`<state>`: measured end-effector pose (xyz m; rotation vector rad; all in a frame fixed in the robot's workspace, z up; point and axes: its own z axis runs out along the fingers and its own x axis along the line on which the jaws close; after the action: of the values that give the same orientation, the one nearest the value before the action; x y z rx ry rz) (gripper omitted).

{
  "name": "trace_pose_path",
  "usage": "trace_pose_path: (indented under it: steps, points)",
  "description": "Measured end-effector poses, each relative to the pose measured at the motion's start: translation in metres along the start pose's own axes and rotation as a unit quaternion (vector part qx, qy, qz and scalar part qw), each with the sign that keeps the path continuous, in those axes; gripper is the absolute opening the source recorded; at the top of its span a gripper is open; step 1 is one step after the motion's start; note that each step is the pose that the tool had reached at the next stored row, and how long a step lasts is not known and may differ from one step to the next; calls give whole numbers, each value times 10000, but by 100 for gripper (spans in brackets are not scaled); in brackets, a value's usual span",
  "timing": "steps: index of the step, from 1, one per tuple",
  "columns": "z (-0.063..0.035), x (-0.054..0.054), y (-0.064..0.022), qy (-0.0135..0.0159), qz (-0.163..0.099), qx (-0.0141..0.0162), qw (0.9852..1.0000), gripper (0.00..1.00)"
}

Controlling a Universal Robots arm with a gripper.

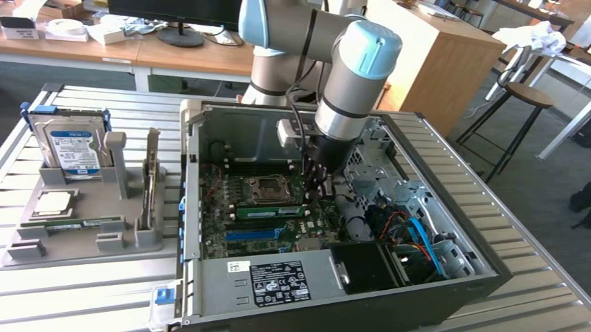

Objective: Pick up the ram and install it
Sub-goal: 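Press down the ram until it locks into place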

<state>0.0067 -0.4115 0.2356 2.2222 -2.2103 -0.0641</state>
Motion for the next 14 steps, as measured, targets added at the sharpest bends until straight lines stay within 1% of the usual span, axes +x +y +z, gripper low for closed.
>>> trace_pose_path:
  steps: [4,11,14]
  points:
    - [7,-1,-1,-3,0,1,10000,10]
    - [52,1,-2,0,0,0,10000,10]
    - [87,1,-3,-3,-1,1,10000,10]
